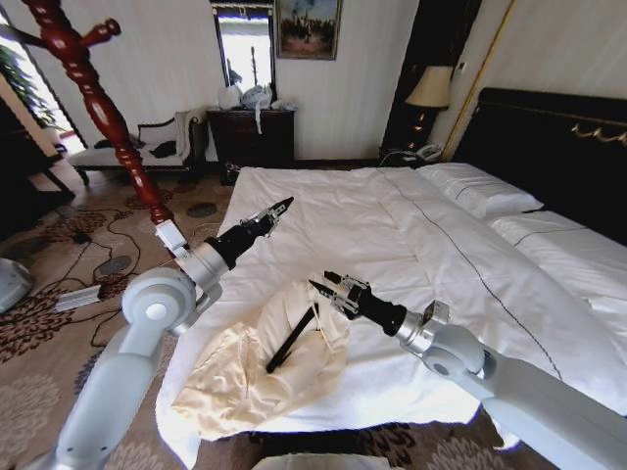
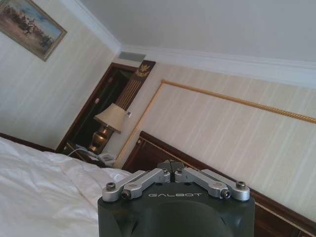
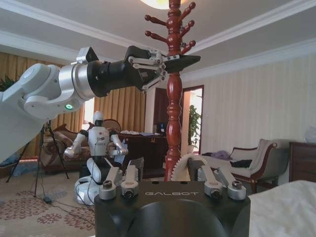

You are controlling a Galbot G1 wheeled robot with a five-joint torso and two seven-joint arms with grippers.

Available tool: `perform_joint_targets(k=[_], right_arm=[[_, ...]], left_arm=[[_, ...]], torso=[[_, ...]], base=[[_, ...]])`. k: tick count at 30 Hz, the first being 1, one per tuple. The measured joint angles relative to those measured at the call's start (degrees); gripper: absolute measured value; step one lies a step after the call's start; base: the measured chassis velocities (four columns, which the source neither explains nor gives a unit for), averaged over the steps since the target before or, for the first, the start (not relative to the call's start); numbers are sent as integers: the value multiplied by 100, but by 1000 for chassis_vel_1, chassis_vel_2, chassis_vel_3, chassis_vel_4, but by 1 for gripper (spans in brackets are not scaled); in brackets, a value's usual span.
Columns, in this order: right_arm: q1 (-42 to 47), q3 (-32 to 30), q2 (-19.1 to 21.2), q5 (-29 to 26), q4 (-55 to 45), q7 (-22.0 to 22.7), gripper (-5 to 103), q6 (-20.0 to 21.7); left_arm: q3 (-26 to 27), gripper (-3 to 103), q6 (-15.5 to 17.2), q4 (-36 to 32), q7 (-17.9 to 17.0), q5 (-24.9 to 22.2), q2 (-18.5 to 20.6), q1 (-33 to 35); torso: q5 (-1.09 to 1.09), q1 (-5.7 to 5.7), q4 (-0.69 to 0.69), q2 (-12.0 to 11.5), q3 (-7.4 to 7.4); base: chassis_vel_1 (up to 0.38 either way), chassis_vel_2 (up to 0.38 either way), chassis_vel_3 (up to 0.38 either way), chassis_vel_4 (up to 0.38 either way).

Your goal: Pick up the clothes from the bed and hang them on the clothes hanger.

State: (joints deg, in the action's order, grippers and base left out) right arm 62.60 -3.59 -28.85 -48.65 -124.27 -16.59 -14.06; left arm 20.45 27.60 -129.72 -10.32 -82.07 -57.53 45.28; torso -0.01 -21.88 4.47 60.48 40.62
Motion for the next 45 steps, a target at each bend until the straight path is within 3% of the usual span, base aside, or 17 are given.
perform_joint_targets(k=[3,4,8,9,11,13,15,16,17,18,22,28,30,31,33,37,45], right_arm=[[197,7,-135,188,80,272,66,68],[197,7,-135,188,80,272,66,68],[336,-20,-315,277,140,554,82,150],[336,-20,-315,277,140,554,82,150],[332,-8,-438,348,241,605,92,164],[320,4,-475,366,271,615,97,168],[286,28,-547,405,327,637,99,176],[268,38,-628,462,373,715,100,198],[269,34,-652,489,379,801,100,222],[269,34,-652,489,379,801,100,222],[266,-28,-902,698,398,1872,100,497],[280,-189,-1215,874,570,2157,100,485],[283,-205,-1247,880,583,2175,100,482],[285,-230,-1314,888,602,2209,100,479],[272,-261,-1437,915,648,2242,100,473],[256,-291,-1538,943,694,2255,100,466],[239,-345,-1661,957,772,2285,100,456]], left_arm=[[29,0,-8,34,-102,388,38,359],[29,0,-8,34,-102,388,38,359],[-49,-3,67,-6,-816,867,86,1233],[-49,-3,67,-6,-816,867,86,1233],[-133,7,208,-8,-1334,903,32,1888],[-167,7,237,31,-1460,903,-2,2046],[-255,19,309,179,-1735,907,-121,2285],[-440,34,612,567,-2077,914,-281,2334],[-532,34,705,689,-2145,951,-304,2319],[-532,34,705,689,-2145,951,-304,2319],[-993,56,962,1133,-2230,1078,-417,2196],[-1373,78,1039,1483,-2236,1209,-609,2004],[-1409,78,1045,1519,-2230,1242,-626,1990],[-1455,88,1052,1573,-2220,1305,-652,1979],[-1516,93,1053,1606,-2142,1499,-677,2023],[-1544,83,1033,1459,-2001,1837,-640,2246],[-1319,82,1013,967,-1965,1836,-479,2727]], torso=[[2,0,0,0,0],[2,0,0,0,0],[0,0,-1,0,0],[0,0,-1,0,0],[0,0,-3,0,-1],[1,0,-3,0,0],[0,0,-2,0,0],[1,0,0,0,0],[0,0,0,0,0],[0,0,0,0,0],[1,0,0,0,0],[2,0,0,0,0],[1,0,0,0,0],[1,0,0,0,0],[1,0,0,0,0],[1,-1,-1,0,0],[1,0,-2,0,0]], base=[[0,0,0,0],[0,0,0,0],[0,0,0,0],[0,0,0,0],[0,0,0,0],[0,0,0,0],[0,0,0,0],[0,0,0,0],[0,0,0,0],[0,0,0,0],[0,0,0,0],[0,0,0,0],[0,0,0,0],[0,0,0,0],[0,0,0,0],[0,0,0,0],[0,0,0,0]])
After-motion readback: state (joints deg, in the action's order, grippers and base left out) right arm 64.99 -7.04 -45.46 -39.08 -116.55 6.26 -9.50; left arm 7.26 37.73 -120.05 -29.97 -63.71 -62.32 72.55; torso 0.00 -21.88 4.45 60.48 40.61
